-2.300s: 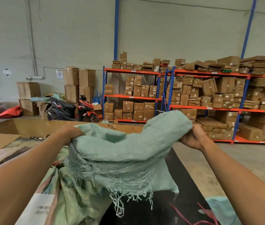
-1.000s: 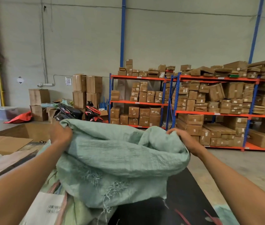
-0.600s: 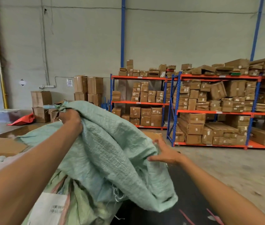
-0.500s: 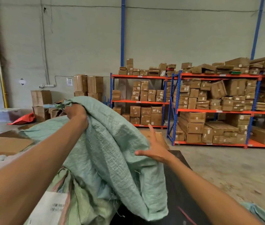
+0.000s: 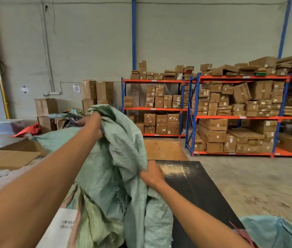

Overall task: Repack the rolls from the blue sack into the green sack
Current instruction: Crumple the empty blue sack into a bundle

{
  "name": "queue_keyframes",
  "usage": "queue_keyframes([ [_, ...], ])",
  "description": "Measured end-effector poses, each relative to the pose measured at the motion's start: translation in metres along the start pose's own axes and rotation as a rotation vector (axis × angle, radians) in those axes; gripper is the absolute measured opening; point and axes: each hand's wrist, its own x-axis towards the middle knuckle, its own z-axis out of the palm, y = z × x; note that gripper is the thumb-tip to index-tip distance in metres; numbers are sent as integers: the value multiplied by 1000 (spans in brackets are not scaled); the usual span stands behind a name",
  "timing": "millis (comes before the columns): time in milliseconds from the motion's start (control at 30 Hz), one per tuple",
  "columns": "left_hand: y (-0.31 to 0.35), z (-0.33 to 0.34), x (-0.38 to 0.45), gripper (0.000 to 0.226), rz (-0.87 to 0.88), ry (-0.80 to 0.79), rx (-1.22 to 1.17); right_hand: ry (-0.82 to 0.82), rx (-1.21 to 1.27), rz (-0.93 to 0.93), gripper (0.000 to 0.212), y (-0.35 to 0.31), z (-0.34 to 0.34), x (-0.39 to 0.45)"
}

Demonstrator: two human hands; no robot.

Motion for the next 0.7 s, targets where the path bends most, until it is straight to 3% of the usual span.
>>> queue_keyframes([
  [67, -6, -7, -19, 63, -79, -132, 203, 74, 74, 2, 5, -5, -15, 7],
  [133, -8, -2, -39, 119, -9, -61, 398, 81, 95, 2, 13, -12, -25, 16],
  [167, -7, -2, -50, 130, 58, -44, 445, 67, 68, -9, 17, -17, -30, 20],
  [267, -7, 1, -68, 97, 30, -374, 148, 76, 89, 4, 15, -24, -44, 29],
  [333, -18, 2, -66, 113, 150, -278, 196, 94, 160, 45, 11, -25, -49, 33],
  [400, -31, 9, -73, 143, 197, -159, 439, 109, 139, 12, 19, -30, -46, 32],
  [467, -45, 19, -81, 131, 24, -337, 619, 57, 72, -127, 16, -37, -38, 25],
  [533, -49, 27, -85, 120, -57, -393, 554, -101, 23, -293, 8, -41, -27, 13],
  [633, -56, 28, -71, 127, 93, -167, 570, -246, -59, -452, 5, -38, -18, -2],
  [700, -66, 23, -62, 83, 142, -79, 632, -260, -48, -466, 9, -33, -18, -7],
])
